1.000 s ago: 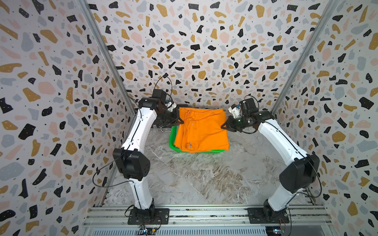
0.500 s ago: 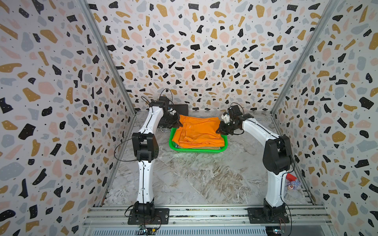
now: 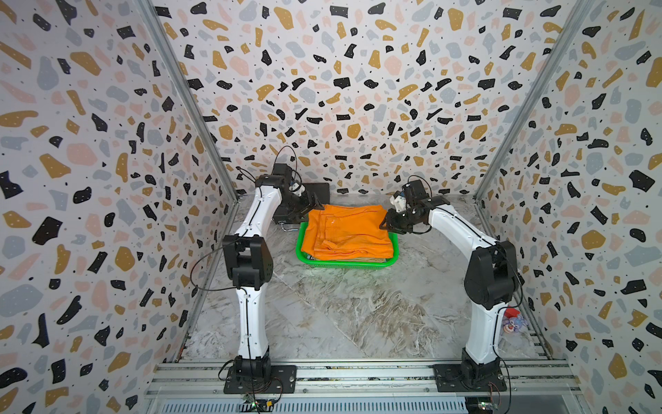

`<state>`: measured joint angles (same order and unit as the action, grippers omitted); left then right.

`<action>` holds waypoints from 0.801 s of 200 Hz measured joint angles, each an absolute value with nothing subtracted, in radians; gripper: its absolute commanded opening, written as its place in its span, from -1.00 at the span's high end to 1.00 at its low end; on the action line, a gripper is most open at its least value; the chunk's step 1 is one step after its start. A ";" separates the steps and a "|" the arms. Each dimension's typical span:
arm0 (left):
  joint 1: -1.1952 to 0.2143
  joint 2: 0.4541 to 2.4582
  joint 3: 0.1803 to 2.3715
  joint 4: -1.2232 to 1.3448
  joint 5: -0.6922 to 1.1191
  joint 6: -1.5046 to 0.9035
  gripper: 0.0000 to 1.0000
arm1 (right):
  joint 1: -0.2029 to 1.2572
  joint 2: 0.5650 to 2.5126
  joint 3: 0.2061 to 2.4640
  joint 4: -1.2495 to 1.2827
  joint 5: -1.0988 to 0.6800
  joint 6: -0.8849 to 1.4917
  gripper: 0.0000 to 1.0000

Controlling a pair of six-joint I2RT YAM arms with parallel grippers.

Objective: Put the folded long pants in the basket
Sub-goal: Place the long pant in the basket.

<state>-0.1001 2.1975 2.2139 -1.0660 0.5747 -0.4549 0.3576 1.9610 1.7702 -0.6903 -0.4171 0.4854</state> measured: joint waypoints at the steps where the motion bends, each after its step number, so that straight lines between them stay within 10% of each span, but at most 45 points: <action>1: -0.100 2.193 2.211 -1.066 0.574 -0.455 -0.55 | 0.358 1.959 1.771 -0.692 -0.417 0.485 0.28; 73: -0.222 1.640 1.750 -0.874 0.573 -0.548 -0.17 | 0.485 1.731 1.816 -0.739 -0.403 0.499 0.36; 160: -0.254 1.842 1.361 -0.578 0.700 -0.643 0.02 | 0.582 1.957 1.562 -0.579 -0.475 0.588 0.58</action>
<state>-0.2543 1.8420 1.3609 -0.5777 0.6998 -0.6430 0.5819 1.9572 1.5623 -0.5793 -0.4747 0.5877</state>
